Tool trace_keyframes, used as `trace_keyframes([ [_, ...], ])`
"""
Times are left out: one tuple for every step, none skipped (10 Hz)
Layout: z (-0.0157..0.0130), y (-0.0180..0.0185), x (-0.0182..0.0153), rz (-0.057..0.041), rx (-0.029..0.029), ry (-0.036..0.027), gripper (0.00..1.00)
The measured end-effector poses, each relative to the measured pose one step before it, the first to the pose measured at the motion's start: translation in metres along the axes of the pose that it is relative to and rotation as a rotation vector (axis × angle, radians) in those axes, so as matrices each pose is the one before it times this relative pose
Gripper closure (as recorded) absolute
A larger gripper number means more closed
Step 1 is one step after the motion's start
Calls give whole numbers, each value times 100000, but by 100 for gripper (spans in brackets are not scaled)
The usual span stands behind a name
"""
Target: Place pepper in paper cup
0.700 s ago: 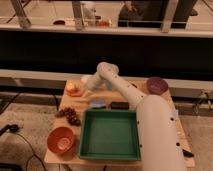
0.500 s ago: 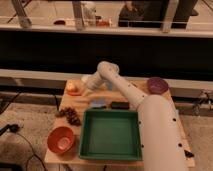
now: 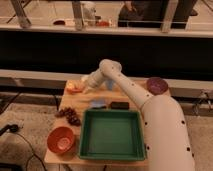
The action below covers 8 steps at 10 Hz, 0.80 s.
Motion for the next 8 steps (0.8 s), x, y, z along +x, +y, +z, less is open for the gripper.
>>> trace_keyframes([
  [-626, -227, 200, 67, 1535, 328, 100],
  [-400, -201, 68, -24, 1118, 167, 100],
  [-300, -161, 68, 48, 779, 117, 100],
  [-203, -196, 70, 79, 721, 38, 100],
  [-93, -166, 88, 165, 400, 55, 100],
  [-174, -265, 179, 201, 524, 226, 100],
  [-162, -254, 214, -73, 379, 361, 100],
  [-82, -297, 105, -356, 225, 405, 100],
])
